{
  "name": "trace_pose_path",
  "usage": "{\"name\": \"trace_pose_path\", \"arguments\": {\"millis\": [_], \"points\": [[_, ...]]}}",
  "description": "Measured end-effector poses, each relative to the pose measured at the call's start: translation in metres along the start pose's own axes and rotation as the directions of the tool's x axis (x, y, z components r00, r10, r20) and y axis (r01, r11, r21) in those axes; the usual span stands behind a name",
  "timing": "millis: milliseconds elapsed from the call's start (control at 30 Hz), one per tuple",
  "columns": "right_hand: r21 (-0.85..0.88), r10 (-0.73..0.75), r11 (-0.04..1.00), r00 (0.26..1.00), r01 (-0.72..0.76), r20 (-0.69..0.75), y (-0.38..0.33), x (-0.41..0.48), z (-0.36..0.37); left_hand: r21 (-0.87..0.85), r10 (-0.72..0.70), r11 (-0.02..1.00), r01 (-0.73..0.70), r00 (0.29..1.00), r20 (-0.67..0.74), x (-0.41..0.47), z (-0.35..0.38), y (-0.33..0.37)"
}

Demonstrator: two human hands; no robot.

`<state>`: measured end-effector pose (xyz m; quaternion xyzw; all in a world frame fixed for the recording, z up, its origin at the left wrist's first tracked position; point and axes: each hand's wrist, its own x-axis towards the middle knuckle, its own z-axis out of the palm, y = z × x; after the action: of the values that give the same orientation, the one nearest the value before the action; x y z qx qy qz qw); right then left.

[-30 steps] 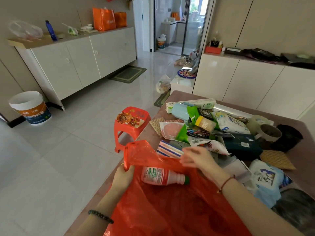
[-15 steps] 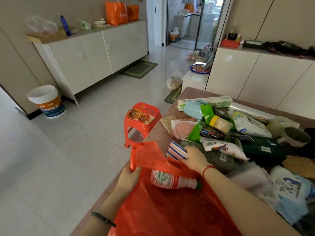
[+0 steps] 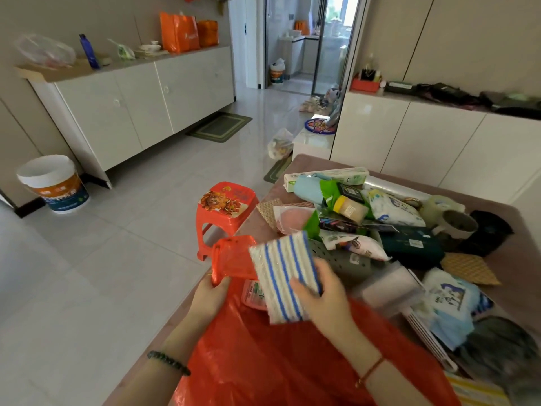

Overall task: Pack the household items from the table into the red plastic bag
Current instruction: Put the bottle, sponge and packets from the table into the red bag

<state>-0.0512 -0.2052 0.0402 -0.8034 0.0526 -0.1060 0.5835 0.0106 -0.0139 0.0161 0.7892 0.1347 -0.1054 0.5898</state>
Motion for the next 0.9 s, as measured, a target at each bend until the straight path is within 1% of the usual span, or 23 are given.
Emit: {"name": "trace_pose_path", "arguments": {"millis": [67, 100, 167, 200, 233, 267, 333, 367, 433, 500, 567, 633, 700, 767, 900], "points": [[-0.136, 0.062, 0.990, 0.989, -0.044, 0.131, 0.020, -0.023, 0.012, 0.007, 0.009, 1.000, -0.009, 1.000, -0.009, -0.003, 0.000, 0.000], [-0.211, 0.096, 0.976, 0.972, -0.051, 0.212, 0.027, -0.034, 0.017, 0.011, 0.010, 1.000, -0.010, 1.000, -0.007, -0.005, 0.000, 0.000], [-0.343, 0.148, 0.939, 0.926, -0.022, 0.348, 0.041, -0.051, 0.023, 0.024, 0.014, 1.000, -0.014, 1.000, -0.003, -0.009, 0.001, 0.002], [-0.395, 0.160, 0.919, 0.914, 0.000, 0.373, 0.046, -0.055, 0.023, 0.025, 0.012, 1.000, -0.012, 1.000, -0.007, -0.010, 0.002, 0.003], [-0.428, 0.153, 0.904, 0.920, 0.017, 0.361, 0.048, -0.055, 0.019, 0.027, 0.005, 1.000, -0.004, 1.000, -0.012, -0.012, 0.003, 0.003], [-0.438, 0.130, 0.899, 0.944, 0.017, 0.303, 0.049, -0.051, 0.010, 0.023, 0.001, 1.000, -0.001, 1.000, -0.015, -0.014, 0.004, 0.005], [-0.416, 0.043, 0.909, 0.994, 0.004, 0.103, 0.043, -0.034, -0.016, 0.011, 0.002, 1.000, -0.002, 1.000, -0.011, -0.017, 0.007, 0.006], [-0.416, -0.010, 0.909, 1.000, 0.003, -0.015, 0.039, -0.025, -0.033, 0.013, 0.004, 1.000, -0.004, 1.000, -0.011, -0.017, 0.008, 0.007], [-0.468, -0.043, 0.882, 0.978, -0.059, -0.204, 0.032, -0.008, -0.072, 0.017, 0.009, 1.000, -0.009, 1.000, -0.012, -0.019, 0.009, 0.008], [-0.549, 0.008, 0.814, 0.950, -0.186, -0.311, 0.038, 0.007, -0.108, 0.022, 0.002, 1.000, -0.002, 1.000, -0.013, -0.019, 0.011, 0.008], [-0.588, 0.125, 0.755, 0.943, -0.291, -0.308, 0.053, 0.013, -0.136, 0.029, -0.017, 0.999, 0.017, 1.000, -0.018, -0.019, 0.012, 0.008], [-0.581, 0.228, 0.741, 0.940, -0.337, -0.254, 0.069, 0.013, -0.150, 0.036, -0.038, 0.999, 0.039, 0.999, -0.025, -0.021, 0.012, 0.009], [-0.568, 0.293, 0.742, 0.934, -0.357, -0.205, 0.080, 0.010, -0.153, 0.037, -0.055, 0.998, 0.056, 0.998, -0.019, -0.023, 0.012, 0.010], [-0.519, 0.329, 0.767, 0.925, -0.378, -0.187, 0.086, 0.009, -0.151, 0.033, -0.062, 0.997, 0.063, 0.998, -0.008, -0.025, 0.011, 0.012], [-0.356, 0.331, 0.849, 0.918, -0.391, -0.219, 0.090, 0.006, -0.149, 0.055, -0.070, 0.996, 0.070, 0.997, 0.006, -0.028, 0.007, 0.011]]}}
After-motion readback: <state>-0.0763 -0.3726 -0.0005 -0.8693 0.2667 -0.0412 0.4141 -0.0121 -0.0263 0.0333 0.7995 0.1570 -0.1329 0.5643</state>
